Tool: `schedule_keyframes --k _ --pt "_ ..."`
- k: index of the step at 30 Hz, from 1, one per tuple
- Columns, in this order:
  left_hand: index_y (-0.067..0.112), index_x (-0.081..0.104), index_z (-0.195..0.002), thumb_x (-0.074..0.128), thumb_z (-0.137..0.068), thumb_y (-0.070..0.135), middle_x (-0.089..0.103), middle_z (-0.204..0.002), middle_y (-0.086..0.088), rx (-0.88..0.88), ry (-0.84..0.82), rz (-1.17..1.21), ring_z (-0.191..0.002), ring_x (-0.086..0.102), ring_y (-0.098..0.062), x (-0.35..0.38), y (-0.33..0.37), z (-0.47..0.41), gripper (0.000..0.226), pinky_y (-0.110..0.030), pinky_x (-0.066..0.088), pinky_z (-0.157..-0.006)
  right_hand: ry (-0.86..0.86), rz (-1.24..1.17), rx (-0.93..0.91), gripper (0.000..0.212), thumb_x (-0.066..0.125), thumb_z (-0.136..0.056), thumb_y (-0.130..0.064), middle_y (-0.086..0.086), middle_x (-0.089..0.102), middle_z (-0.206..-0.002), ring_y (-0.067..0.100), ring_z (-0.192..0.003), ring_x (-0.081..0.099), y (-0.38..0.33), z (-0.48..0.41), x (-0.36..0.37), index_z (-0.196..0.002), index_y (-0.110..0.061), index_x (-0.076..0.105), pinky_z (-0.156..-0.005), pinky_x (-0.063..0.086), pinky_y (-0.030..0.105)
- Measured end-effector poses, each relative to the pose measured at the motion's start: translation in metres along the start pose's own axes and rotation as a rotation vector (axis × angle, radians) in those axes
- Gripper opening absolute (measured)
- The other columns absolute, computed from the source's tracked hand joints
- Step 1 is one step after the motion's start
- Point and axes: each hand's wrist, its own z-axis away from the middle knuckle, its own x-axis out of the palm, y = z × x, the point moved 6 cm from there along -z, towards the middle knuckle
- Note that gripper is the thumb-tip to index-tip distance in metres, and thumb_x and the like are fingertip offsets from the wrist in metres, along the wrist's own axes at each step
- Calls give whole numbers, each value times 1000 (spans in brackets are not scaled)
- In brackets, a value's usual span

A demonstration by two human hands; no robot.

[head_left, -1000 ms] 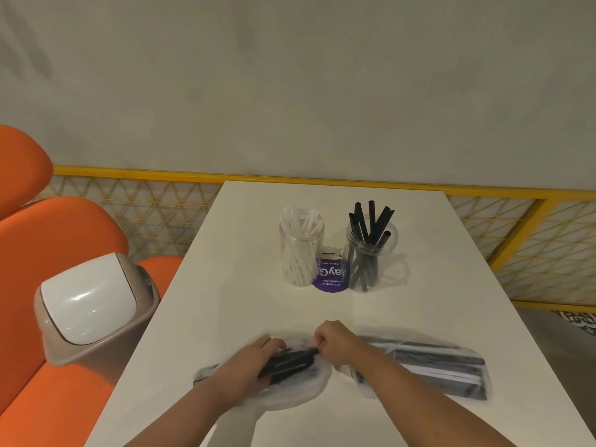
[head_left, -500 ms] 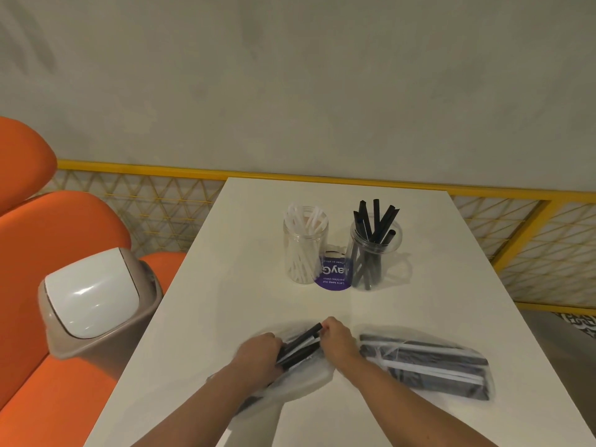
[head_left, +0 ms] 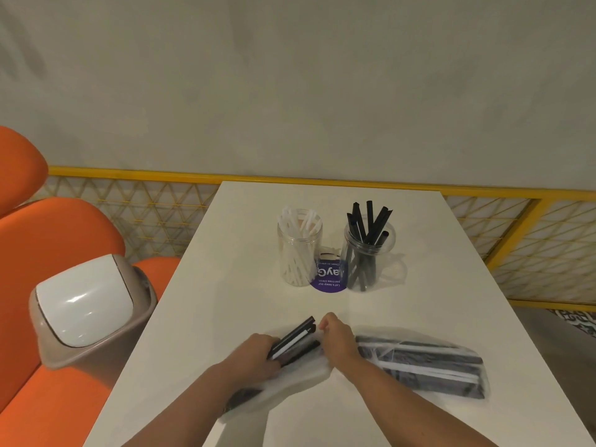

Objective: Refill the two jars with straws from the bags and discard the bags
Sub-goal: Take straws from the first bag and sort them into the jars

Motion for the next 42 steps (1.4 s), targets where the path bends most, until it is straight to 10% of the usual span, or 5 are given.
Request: schedule_keyframes --k 18,25,33,37,42 --pt "6 64 -106 54 -94 14 53 -62 1 59 88 880 -59 46 -13 -67 13 -1 17 -22 43 -57 50 297 -275 26 47 -95 -30 1 53 -117 17 -106 53 -39 10 -16 -115 -16 56 -92 46 27" --pt "6 63 -78 59 -90 26 49 -64 -6 162 69 1016 -49 41 -12 -86 40 -1 23 -23 40 -58 45 -543 -409 13 53 -93 -22 -1 61 -93 6 -86 57 -106 25 -70 -94 -14 64 -76 42 10" --pt "16 60 -78 51 -93 27 57 -61 3 242 71 1039 -49 42 -12 -99 72 5 21 -23 40 -57 116 -543 -416 14 49 -94 -9 0 53 -63 3 -41 48 -129 24 -91 -83 -1 55 -48 41 9" --pt "11 59 -84 42 -99 21 61 -51 2 223 125 1104 -49 47 -15 -101 79 8 24 -23 41 -56 216 -586 -343 18 38 -99 -18 4 52 -72 15 -63 51 -132 20 -100 -85 -8 44 -62 50 33" --pt "-1 57 -97 45 -99 17 70 -72 -9 110 199 1254 -63 66 -20 -99 68 -1 22 -29 56 -60 285 -824 -407 19 31 -101 -19 1 45 -64 10 -53 43 -141 28 -127 -102 -7 45 -45 40 12"
